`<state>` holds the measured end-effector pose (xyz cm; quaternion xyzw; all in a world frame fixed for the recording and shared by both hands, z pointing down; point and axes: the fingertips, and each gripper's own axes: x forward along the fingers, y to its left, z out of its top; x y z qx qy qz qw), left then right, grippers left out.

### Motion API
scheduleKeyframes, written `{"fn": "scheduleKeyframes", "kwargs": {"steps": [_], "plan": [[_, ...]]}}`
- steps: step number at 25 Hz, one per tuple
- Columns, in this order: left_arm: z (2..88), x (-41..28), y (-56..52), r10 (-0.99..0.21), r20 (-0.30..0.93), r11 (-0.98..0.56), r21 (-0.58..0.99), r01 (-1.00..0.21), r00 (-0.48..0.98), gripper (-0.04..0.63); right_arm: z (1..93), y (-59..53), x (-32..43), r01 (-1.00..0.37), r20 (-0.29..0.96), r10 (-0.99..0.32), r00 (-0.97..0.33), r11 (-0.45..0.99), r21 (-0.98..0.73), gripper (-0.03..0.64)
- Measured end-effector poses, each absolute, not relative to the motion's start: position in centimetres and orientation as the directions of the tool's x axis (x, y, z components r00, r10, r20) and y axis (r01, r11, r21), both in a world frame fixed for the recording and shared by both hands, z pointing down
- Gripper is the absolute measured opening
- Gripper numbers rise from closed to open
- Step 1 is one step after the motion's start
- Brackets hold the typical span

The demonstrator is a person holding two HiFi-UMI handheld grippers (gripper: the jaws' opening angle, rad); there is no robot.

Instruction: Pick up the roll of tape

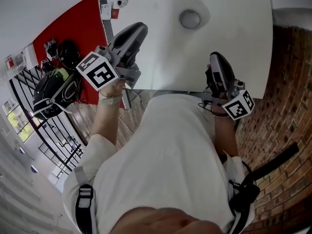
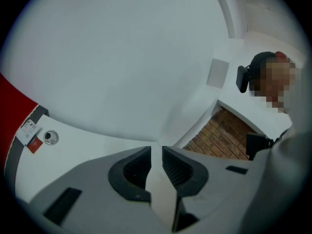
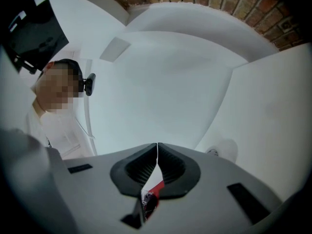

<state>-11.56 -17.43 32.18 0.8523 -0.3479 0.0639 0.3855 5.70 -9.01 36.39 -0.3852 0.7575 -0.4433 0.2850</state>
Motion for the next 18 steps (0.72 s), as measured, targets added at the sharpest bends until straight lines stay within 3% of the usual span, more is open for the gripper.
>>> {"fn": "scheduleKeyframes", "kwargs": {"steps": [18], "plan": [[47.1, -5.2, -23.0, -0.338, 0.655, -0.526, 0.464, -0.713, 0.676, 0.134, 46.0, -9.9, 10.0, -0.291, -0.016, -0.902, -0.431, 0.156, -0.944, 0.023]]}}
